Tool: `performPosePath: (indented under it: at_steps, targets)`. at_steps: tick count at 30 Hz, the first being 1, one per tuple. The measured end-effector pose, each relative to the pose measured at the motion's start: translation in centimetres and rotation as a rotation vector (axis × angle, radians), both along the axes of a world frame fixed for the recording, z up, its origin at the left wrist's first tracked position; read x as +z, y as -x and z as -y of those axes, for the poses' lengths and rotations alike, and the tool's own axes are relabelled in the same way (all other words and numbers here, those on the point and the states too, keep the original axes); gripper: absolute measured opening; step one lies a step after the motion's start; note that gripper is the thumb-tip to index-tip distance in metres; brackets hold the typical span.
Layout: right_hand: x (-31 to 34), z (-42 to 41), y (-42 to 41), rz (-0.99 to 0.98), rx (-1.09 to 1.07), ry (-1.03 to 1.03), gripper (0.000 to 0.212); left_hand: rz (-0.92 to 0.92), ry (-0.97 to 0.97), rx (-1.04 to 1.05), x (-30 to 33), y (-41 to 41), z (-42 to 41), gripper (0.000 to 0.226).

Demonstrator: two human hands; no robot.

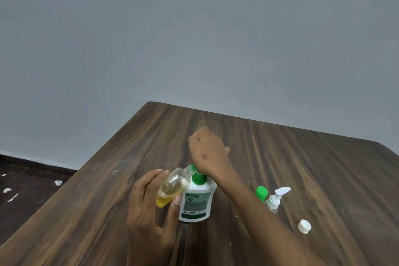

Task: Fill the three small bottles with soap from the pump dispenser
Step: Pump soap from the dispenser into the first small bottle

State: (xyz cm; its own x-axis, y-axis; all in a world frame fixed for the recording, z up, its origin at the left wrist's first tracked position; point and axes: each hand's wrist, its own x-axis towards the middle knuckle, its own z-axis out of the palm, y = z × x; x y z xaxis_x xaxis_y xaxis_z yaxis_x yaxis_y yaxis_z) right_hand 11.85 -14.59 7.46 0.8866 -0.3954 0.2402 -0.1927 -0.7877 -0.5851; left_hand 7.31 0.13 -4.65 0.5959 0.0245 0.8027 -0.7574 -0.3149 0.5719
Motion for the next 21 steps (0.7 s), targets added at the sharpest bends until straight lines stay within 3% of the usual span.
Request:
performPosePath:
  at_steps: [21]
  targets:
    - [0.06,-0.11,-0.04,-0.010,-0.026,-0.025,0.024,-0.011,-0.021,-0.023,-0.04,0.14,-0.25,0.039]
